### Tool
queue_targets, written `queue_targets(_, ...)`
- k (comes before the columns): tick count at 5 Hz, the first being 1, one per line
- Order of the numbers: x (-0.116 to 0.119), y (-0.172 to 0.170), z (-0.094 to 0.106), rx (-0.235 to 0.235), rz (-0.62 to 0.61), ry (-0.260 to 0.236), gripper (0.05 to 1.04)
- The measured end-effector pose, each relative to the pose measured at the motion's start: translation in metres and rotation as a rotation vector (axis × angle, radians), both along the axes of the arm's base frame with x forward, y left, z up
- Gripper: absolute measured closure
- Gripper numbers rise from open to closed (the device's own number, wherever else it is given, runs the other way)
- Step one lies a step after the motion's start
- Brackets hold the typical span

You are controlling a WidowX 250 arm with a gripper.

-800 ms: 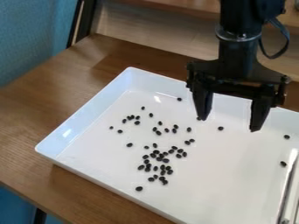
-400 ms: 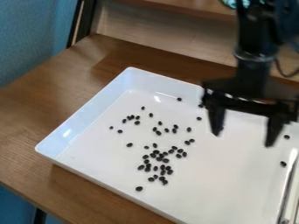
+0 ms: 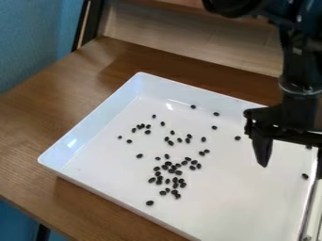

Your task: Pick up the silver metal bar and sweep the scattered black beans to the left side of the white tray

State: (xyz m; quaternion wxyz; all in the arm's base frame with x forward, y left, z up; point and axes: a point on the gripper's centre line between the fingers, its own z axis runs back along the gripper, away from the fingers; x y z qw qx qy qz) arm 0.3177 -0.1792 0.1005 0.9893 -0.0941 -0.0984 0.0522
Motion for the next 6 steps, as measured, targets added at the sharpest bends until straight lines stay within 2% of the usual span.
queue_targets(2, 0.021, -0.029, -0.020, 0.011, 0.009, -0.002, 0.083)
queue_targets(4, 0.017, -0.048, -0.025, 0.010, -0.001, -0.013, 0.083)
queue_targets(6, 0.017, -0.049, -0.046, 0.084, -0.006, 0.003, 0.083)
